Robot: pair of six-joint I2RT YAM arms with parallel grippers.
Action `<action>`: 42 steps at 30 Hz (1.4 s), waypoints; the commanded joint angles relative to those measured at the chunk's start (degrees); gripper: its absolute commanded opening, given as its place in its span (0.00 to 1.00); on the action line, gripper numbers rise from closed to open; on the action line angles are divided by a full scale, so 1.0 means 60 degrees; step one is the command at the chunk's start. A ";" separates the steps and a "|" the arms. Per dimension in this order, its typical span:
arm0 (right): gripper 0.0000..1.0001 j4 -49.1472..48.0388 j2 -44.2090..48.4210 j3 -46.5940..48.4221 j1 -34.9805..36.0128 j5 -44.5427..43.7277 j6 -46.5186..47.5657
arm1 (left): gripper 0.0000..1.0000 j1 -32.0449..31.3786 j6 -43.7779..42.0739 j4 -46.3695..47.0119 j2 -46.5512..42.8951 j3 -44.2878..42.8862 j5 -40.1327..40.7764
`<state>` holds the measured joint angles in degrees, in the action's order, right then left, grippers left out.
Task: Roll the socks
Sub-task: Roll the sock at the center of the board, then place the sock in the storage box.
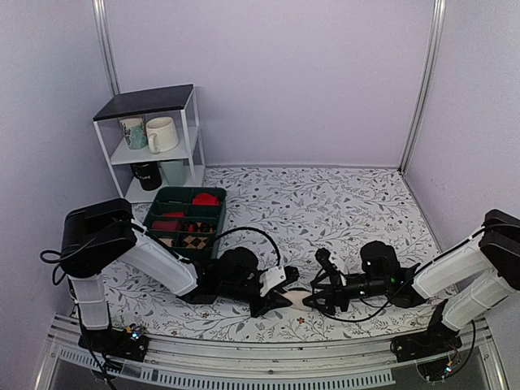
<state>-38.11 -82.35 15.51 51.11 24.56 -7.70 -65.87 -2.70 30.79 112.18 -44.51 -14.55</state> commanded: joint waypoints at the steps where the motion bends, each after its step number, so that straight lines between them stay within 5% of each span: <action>1: 0.77 -0.0835 -0.0878 0.0232 0.0064 0.0547 -0.0991 | 0.00 -0.0063 0.0321 -0.3579 0.1180 0.0695 -0.0221; 19: 0.79 -0.1446 -0.2713 0.0587 0.0054 0.1119 -0.1860 | 0.00 -0.0053 0.0318 -0.3578 0.1283 0.0709 -0.0199; 24: 0.67 -0.1443 -0.2846 0.0469 0.0154 0.1494 -0.1951 | 0.00 -0.0067 0.0346 -0.3558 0.1291 0.0722 -0.0184; 31: 0.31 -0.1354 -0.3223 0.0743 0.0186 0.1651 -0.2025 | 0.00 -0.0058 0.0391 -0.3505 0.1314 0.0724 -0.0170; 37: 0.10 -0.1137 -0.3401 0.1040 0.0180 0.1150 -0.2147 | 0.01 -0.0058 0.0360 -0.3243 0.0957 0.0772 0.0203; 42: 0.02 -0.0866 -0.3180 0.1120 0.0135 0.1026 -0.2162 | 0.32 -0.0066 0.0113 -0.3132 -0.0382 0.0898 0.1128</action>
<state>-47.31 -100.22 20.86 51.31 32.21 -20.16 -65.84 -1.80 30.52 110.61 -43.77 -12.82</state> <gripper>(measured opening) 0.216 0.218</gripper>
